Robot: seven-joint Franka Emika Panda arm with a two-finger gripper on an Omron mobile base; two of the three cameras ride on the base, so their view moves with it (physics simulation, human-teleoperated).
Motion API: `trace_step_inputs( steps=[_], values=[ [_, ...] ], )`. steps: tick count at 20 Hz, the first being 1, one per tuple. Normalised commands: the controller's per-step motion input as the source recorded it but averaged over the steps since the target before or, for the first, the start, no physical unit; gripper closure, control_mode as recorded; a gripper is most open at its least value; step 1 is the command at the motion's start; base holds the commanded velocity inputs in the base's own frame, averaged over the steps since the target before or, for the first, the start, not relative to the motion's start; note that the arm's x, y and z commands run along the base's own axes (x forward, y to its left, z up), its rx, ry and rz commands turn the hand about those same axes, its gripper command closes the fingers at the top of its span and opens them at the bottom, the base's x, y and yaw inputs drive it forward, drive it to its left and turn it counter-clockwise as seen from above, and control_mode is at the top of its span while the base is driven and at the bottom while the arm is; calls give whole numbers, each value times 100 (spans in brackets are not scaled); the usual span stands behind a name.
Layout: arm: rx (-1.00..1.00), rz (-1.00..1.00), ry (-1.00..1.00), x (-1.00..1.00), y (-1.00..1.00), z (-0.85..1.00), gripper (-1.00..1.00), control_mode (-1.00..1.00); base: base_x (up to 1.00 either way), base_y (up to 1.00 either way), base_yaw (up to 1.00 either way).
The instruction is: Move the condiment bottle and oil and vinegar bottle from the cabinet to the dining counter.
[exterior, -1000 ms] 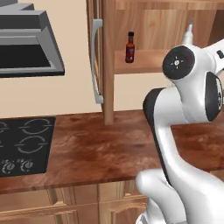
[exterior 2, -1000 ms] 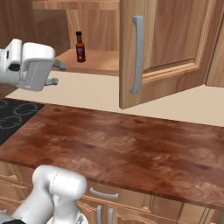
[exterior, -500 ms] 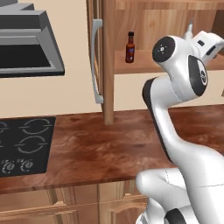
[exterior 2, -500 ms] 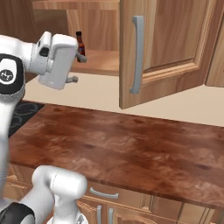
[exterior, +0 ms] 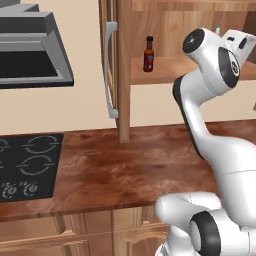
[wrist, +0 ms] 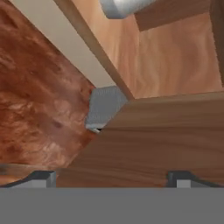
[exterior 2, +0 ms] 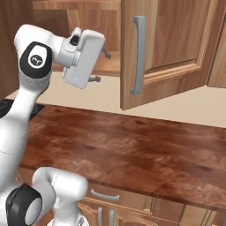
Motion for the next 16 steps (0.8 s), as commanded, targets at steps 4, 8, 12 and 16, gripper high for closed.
trace_step_inputs(
  steps=[4, 8, 12, 16],
  values=[
    [-3, -3, 28, 10, -66, 0, -100, -100, 0, 0, 0],
    [-1, -6, 17, -17, -74, -5, -100, -100, 0, 0, 0],
    [0, -10, 10, -55, -75, -7, -100, -100, 0, 0, 0],
    [0, -14, 2, -84, -79, -10, -100, -100, 0, 0, 0]
  ],
)
